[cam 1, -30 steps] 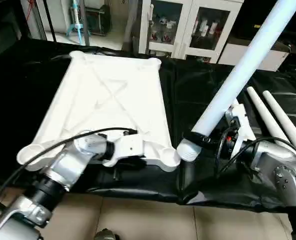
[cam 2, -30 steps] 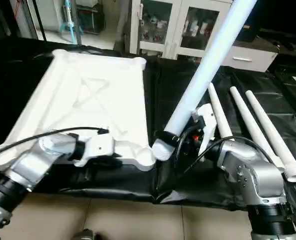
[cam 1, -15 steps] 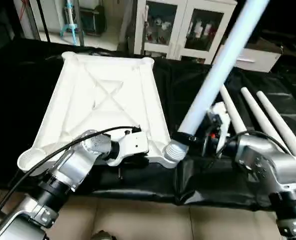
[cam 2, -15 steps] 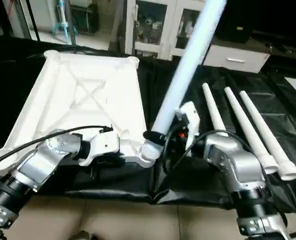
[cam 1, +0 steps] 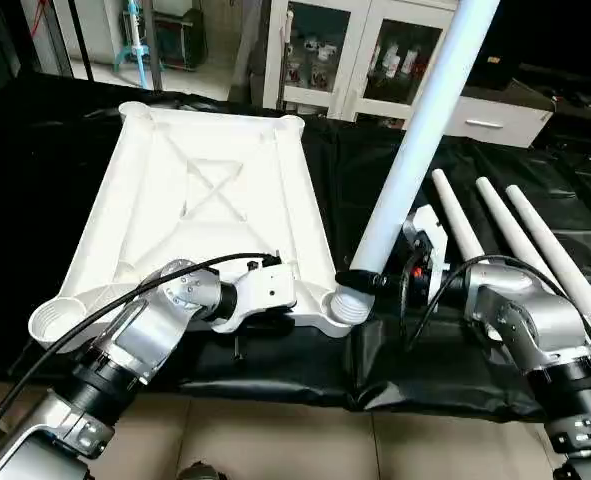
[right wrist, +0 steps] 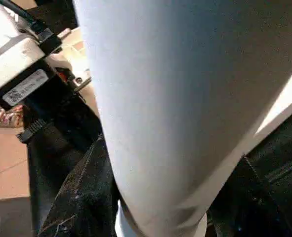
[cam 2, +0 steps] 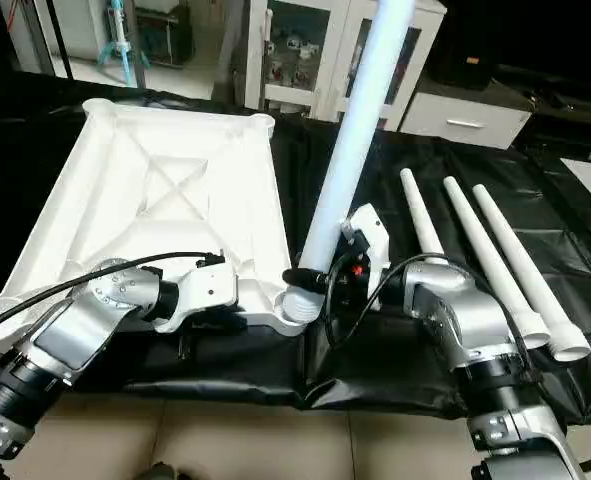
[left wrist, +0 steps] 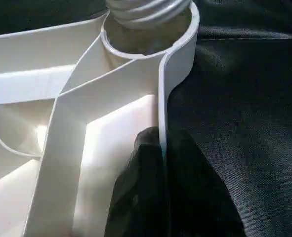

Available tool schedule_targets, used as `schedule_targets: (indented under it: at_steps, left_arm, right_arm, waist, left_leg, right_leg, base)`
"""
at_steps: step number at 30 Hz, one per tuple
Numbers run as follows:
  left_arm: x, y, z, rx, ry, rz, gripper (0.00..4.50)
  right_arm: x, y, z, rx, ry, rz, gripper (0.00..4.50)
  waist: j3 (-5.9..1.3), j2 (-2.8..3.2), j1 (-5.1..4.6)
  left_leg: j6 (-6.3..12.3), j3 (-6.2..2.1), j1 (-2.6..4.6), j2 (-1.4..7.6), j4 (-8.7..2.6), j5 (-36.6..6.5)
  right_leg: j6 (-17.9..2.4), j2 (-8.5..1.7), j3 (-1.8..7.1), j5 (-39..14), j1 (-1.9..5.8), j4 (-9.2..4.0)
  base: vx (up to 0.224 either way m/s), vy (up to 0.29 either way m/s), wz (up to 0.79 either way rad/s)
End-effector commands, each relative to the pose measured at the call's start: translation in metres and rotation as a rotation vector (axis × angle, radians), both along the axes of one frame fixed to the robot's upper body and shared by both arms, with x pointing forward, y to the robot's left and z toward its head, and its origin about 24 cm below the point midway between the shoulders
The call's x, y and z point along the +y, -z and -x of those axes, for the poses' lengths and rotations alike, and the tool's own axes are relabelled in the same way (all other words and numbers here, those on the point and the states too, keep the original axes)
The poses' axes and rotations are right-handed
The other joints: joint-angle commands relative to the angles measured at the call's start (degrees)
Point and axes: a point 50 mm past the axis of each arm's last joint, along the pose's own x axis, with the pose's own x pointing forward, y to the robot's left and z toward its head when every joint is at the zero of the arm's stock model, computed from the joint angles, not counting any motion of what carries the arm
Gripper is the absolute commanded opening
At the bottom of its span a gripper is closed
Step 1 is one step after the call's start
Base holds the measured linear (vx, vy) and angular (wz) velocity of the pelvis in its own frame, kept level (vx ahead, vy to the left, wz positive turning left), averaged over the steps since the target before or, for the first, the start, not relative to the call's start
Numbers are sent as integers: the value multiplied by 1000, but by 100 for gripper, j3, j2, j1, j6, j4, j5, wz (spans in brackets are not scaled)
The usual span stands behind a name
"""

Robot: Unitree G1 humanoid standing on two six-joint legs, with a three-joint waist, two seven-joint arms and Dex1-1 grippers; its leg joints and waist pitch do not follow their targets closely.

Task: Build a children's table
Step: Insert table leg to table base

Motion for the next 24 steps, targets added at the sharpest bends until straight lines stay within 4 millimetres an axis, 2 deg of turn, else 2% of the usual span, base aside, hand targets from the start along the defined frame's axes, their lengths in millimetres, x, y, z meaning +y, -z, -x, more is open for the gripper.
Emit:
schedule_targets:
  at_steps: [1, 6, 9, 10, 13, 14, 15, 16, 18, 19, 21, 22, 23, 24]
  left_arm:
    - [1, 15, 7, 50, 13, -50, 5]
    - [0, 14, 7, 50, 15, -49, 5]
    - [0, 14, 6, 51, 21, -54, 5]
    - [0, 13, 5, 51, 22, -56, 5]
    - [1, 13, 4, 43, 18, -60, 5]
    - [2, 12, 0, 25, -11, -60, 34]
    - [3, 12, -1, 23, -19, -58, 52]
    - [5, 11, -3, 21, -34, -56, 66]
    - [8, 10, -5, 14, -47, -60, 72]
    - [8, 10, -5, 14, -47, -60, 86]
    - [13, 8, -10, -10, -49, -79, 108]
    - [14, 8, -11, -17, -49, -83, 108]
    - [16, 5, -14, -37, -52, -88, 108]
    - [18, 1, -18, -61, -58, -83, 116]
  right_arm:
    - [-2, -5, -4, -28, 5, 3, 189]
    - [1, -1, -1, -17, -6, -13, 189]
    - [6, 3, 2, -10, -22, -19, 189]
    - [6, 3, 2, -13, -18, -25, 189]
    - [6, 1, 1, -20, -7, -37, 189]
    - [4, -5, -1, -39, 17, -58, 189]
    - [3, -7, -1, -45, 26, -67, 189]
    - [2, -11, -1, -57, 41, -82, 189]
    - [-1, -17, -1, -72, 61, -107, 189]
    - [-1, -17, -1, -72, 61, -107, 189]
    - [-4, -21, 2, -85, 77, -124, 189]
    - [-4, -22, 2, -88, 80, -126, 189]
    - [-6, -23, 5, -93, 87, -130, 189]
    - [-8, -24, 8, -97, 94, -136, 189]
  waist:
    - [-307, 32, -37]
    - [-312, 80, -40]
    - [-311, 78, -41]
    - [-311, 109, -37]
    - [-312, 109, -40]
    - [-309, 107, -43]
    - [-307, 142, -35]
    - [-305, 118, -39]
    - [-297, 144, -31]
    - [-294, 136, -31]
    - [-286, 170, -28]
    - [-289, 163, -33]
    - [-295, 259, -14]
    - [-289, 207, -29]
  left_leg:
    - [-202, -213, 165, 395, -475, -1347]
    - [-252, -223, 173, 400, -490, -1461]
    - [-257, -223, 170, 402, -494, -1486]
    - [-267, -226, 173, 402, -499, -1497]
    - [-294, -227, 186, 403, -503, -1563]
    - [-305, -227, 185, 404, -507, -1583]
    - [-320, -229, 191, 403, -510, -1607]
    - [-336, -228, 195, 404, -512, -1640]
    - [-349, -239, 191, 404, -522, -1741]
    - [-342, -238, 189, 401, -523, -1766]
    - [-359, -245, 197, 400, -534, -1849]
    - [-368, -252, 198, 399, -530, -1886]
    - [-397, -271, 193, 392, -539, -1894]
    - [-397, -263, 203, 402, -546, -1957]
  right_leg:
    - [-1029, -401, 249, -1315, 77, -516]
    - [-1080, -397, 248, -1208, 79, -509]
    - [-1100, -398, 250, -1175, 86, -508]
    - [-1110, -400, 251, -1143, 83, -506]
    - [-1123, -396, 250, -1166, 78, -509]
    - [-1126, -394, 249, -1169, 78, -510]
    - [-1127, -398, 253, -1170, 74, -512]
    - [-1118, -393, 249, -1192, 72, -518]
    - [-1071, -405, 255, -1316, 75, -527]
    - [-1045, -401, 256, -1377, 73, -542]
    - [-986, -404, 260, -1526, 58, -572]
    - [-980, -407, 258, -1570, 56, -570]
    - [-947, -418, 263, -1591, 68, -565]
    - [-925, -403, 260, -1556, 55, -587]
  base:
    - [0, 0, 0]
    - [0, 0, 0]
    - [0, 0, 0]
    - [0, 0, 0]
    - [0, 0, 0]
    - [0, 0, 0]
    - [0, 0, 0]
    - [0, 0, 0]
    - [0, 0, 0]
    - [0, 0, 0]
    - [0, 0, 0]
    - [0, 0, 0]
    - [0, 0, 0]
    - [0, 0, 0]
